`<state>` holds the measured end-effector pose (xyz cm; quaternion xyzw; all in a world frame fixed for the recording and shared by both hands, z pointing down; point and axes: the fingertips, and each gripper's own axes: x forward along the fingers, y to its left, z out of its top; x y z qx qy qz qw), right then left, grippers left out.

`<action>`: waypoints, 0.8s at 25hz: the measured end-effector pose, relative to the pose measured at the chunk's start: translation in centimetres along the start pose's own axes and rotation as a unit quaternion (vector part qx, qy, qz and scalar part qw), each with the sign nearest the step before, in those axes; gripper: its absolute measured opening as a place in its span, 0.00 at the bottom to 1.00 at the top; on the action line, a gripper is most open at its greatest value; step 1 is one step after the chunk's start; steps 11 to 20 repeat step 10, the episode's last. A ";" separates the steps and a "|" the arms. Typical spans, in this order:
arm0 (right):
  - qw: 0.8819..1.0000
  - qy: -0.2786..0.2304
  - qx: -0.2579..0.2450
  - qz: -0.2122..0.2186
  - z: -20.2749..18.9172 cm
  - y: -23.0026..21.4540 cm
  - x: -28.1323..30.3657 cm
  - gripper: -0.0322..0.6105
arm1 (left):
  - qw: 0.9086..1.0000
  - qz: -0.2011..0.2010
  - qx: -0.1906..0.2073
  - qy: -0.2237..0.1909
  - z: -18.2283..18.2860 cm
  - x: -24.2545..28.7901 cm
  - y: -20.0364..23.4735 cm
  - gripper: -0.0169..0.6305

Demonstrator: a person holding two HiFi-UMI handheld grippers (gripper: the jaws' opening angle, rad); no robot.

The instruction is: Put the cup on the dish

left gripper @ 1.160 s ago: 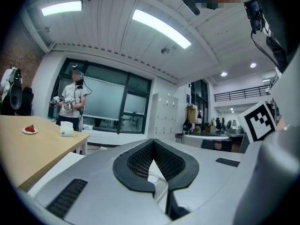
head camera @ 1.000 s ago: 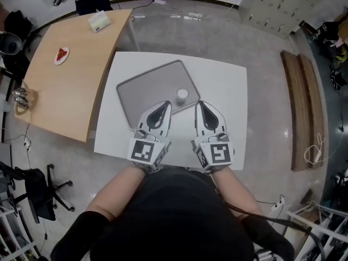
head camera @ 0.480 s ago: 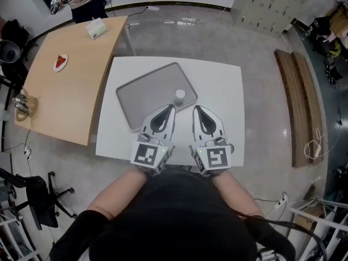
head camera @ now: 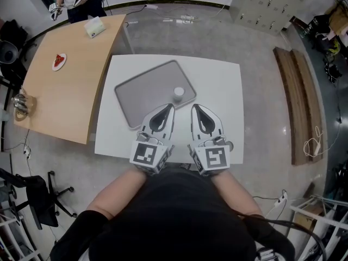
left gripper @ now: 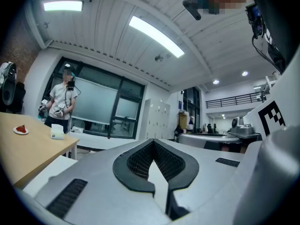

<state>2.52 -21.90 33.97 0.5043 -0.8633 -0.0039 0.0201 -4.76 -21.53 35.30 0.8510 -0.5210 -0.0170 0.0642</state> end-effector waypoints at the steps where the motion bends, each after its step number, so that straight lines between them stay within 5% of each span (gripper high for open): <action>1: 1.000 -0.003 -0.001 0.004 0.0 0.1 0.1 0.07 | 1.000 0.000 0.000 0.000 0.0 0.0 0.0 0.03; 20: 1.000 0.002 0.001 0.000 0.1 -0.1 0.1 0.07 | 1.000 -0.001 0.000 -0.002 -0.1 0.1 -0.2 0.03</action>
